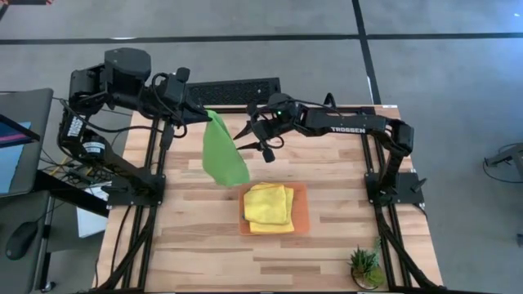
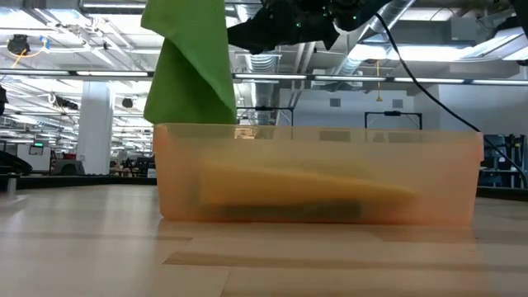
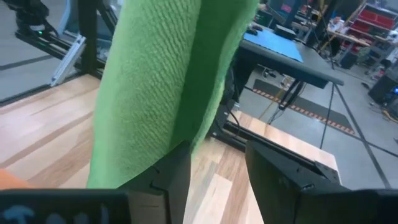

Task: Fold microfiber towels
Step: Fold the green towel

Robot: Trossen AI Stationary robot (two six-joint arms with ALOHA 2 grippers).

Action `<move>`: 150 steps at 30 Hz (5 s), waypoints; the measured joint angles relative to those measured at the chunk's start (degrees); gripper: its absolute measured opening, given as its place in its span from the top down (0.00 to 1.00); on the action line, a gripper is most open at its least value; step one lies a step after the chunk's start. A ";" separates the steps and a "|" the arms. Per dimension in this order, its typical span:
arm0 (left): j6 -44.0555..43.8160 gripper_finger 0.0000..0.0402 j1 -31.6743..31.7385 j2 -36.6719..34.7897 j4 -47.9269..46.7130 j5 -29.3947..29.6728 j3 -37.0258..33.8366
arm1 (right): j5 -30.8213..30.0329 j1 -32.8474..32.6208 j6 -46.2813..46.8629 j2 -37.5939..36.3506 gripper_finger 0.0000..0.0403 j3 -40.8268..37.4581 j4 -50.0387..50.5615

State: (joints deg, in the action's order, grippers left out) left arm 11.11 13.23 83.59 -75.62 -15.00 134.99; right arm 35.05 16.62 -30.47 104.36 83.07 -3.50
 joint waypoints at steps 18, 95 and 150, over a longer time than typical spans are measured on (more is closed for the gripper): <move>2.82 1.00 0.00 0.00 -0.76 2.12 -0.02 | 1.08 -0.35 0.52 0.00 0.56 0.00 0.45; -22.61 1.00 12.59 1.86 13.58 42.66 -37.68 | -28.87 21.40 -1.52 -18.58 1.00 0.00 34.13; -34.32 1.00 -3.99 1.83 18.09 4.75 -64.32 | -17.68 2.98 3.61 -16.90 1.00 -11.18 68.58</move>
State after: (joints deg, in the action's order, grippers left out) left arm -23.21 9.25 85.42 -57.54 -10.25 70.67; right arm 17.37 19.60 -26.87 87.46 71.89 65.08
